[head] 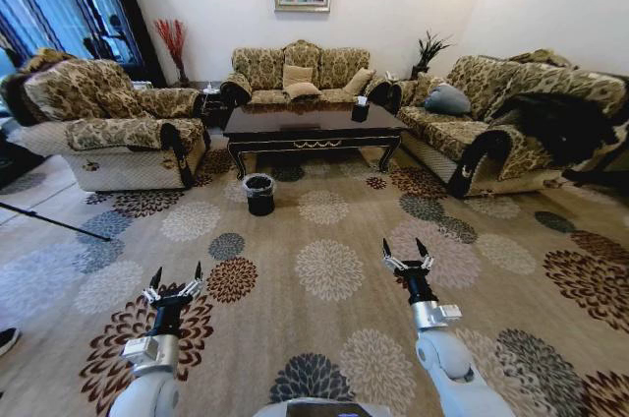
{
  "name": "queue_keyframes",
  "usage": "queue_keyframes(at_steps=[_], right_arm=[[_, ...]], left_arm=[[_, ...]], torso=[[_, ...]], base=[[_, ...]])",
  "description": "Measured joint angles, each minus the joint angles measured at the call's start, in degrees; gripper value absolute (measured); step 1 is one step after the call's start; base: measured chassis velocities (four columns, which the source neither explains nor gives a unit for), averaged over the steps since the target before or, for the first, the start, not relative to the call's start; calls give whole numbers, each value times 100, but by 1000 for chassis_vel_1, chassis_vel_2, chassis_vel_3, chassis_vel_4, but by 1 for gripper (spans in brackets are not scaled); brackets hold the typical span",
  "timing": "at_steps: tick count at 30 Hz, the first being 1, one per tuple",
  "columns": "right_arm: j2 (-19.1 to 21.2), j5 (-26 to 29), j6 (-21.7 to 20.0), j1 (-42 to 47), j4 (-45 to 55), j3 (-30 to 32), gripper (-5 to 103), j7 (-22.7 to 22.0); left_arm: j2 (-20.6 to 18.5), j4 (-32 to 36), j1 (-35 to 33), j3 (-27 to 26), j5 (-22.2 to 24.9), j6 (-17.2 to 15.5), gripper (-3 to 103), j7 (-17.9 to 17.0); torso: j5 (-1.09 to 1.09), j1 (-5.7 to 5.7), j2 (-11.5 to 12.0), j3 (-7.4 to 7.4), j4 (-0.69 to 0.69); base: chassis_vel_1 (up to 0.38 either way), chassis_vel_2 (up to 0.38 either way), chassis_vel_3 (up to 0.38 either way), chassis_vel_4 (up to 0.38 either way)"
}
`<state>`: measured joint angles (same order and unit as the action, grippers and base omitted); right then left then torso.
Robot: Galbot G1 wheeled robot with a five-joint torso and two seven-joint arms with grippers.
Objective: Move to the front of the table and pick up the trash from the floor, then place it into the trash bin.
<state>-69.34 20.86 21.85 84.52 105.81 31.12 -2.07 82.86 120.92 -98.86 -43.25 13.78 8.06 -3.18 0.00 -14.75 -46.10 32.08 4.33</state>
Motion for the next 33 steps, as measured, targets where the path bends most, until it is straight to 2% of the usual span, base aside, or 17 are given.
queue_keyframes(at_steps=[33], right_arm=[[0, 0, 0, 0, 0, 0, 100, 0]], left_arm=[[0, 0, 0, 0, 0, 0, 100, 0]], torso=[[0, -394, -905, 508, 0]], base=[[0, 0, 0, 0]])
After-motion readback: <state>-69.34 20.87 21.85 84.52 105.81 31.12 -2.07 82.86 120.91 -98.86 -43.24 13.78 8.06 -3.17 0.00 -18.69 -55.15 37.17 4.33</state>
